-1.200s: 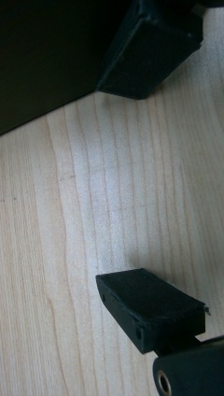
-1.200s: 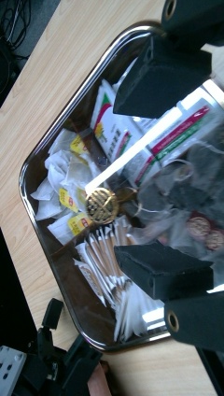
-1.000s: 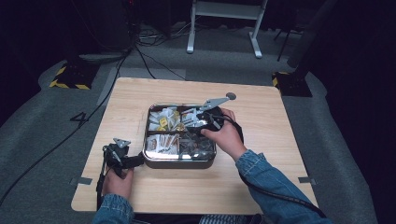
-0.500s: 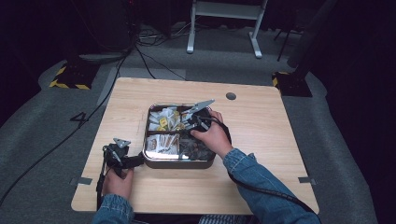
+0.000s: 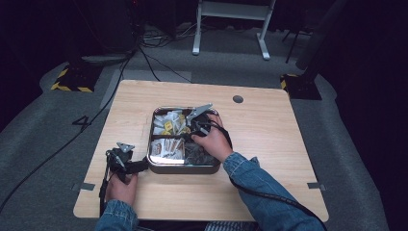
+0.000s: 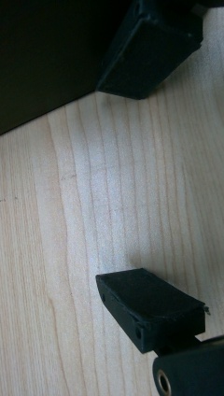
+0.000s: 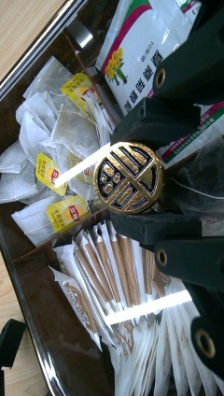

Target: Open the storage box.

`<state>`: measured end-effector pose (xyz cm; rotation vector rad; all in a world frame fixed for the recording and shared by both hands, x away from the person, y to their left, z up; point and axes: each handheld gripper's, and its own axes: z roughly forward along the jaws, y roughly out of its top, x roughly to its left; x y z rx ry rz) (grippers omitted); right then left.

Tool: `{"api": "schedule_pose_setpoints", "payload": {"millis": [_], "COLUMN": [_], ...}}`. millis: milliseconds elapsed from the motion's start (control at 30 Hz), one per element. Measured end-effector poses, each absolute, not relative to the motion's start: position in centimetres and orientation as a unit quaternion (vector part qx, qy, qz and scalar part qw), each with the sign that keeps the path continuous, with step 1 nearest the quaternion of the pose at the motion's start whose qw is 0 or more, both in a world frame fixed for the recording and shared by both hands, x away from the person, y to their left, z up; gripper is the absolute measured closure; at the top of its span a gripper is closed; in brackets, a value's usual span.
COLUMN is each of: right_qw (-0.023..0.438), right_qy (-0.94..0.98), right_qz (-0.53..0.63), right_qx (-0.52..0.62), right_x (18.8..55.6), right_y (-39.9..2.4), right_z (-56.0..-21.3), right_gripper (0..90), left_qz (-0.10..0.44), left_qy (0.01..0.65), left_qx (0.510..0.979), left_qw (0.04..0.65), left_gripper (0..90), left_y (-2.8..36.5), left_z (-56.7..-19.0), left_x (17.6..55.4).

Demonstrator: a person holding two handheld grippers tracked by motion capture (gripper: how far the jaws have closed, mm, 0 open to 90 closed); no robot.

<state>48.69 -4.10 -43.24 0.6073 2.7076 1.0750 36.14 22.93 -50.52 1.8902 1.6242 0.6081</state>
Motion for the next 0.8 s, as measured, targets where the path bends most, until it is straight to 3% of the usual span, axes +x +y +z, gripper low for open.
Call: {"api": "schedule_pose_setpoints", "payload": {"millis": [367,800], "right_qw": [0.091,0.099], "right_qy": [0.904,0.89], "right_qz": [0.365,0.395], "right_qx": [0.203,0.205], "right_x": [48.5,47.8], "right_y": [-4.2,-6.1], "right_z": [-42.6,-39.2], "right_gripper": [58.4,58.4], "left_qz": [0.228,0.228], "left_qy": [0.608,0.608], "left_qx": [0.705,0.706], "left_qw": [0.284,0.284], "left_gripper": [9.2,9.2], "left_y": [22.9,22.9], "left_z": [-50.5,-50.5], "left_x": [36.1,36.1]}}
